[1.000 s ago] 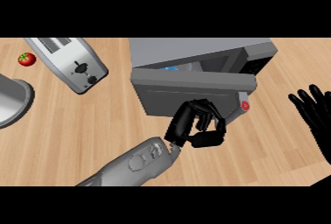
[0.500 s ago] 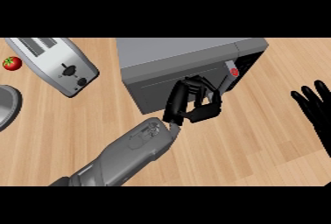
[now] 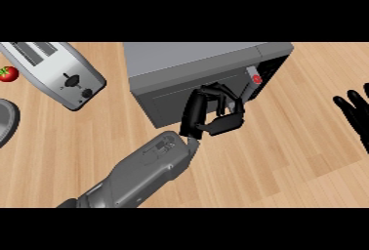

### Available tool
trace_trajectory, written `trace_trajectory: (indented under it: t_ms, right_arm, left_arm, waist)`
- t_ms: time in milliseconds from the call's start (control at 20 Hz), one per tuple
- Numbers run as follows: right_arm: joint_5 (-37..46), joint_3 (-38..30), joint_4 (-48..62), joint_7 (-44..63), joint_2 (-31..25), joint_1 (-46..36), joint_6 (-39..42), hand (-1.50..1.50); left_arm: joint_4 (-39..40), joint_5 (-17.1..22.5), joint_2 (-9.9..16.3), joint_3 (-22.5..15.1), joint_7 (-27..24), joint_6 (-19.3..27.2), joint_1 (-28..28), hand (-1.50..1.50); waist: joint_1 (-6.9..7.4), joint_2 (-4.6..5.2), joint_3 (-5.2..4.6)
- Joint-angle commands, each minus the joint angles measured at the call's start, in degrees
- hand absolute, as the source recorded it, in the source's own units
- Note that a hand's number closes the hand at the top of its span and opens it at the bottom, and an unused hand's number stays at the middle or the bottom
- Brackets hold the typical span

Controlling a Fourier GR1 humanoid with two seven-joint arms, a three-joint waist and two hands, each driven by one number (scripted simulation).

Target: Pick up the milk, place it into the microwave and close the microwave

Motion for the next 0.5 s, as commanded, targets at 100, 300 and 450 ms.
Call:
trace_trajectory:
  t_ms: [100,300,450]
  right_arm:
    - [-2.2,-1.3,-0.6,1.9,-2.4,-1.9,-0.3,-1.50]
    - [-3.9,-1.0,-1.5,2.6,-2.6,-1.6,-0.1,-1.50]
    - [-5.0,-1.5,-1.0,3.4,-3.3,-2.2,-0.4,-1.50]
  left_arm:
    - [5.0,2.8,0.0,3.8,-2.6,-0.9,-4.5,1.50]
    - [5.6,4.1,0.0,3.3,-4.3,-0.8,-4.6,1.50]
    - [6.1,4.5,0.0,2.9,-6.0,-1.1,-4.6,1.50]
  waist:
    - [-0.07,0.72,-0.02]
    - [-1.10,0.56,0.05]
    - [-0.82,0.99,0.05]
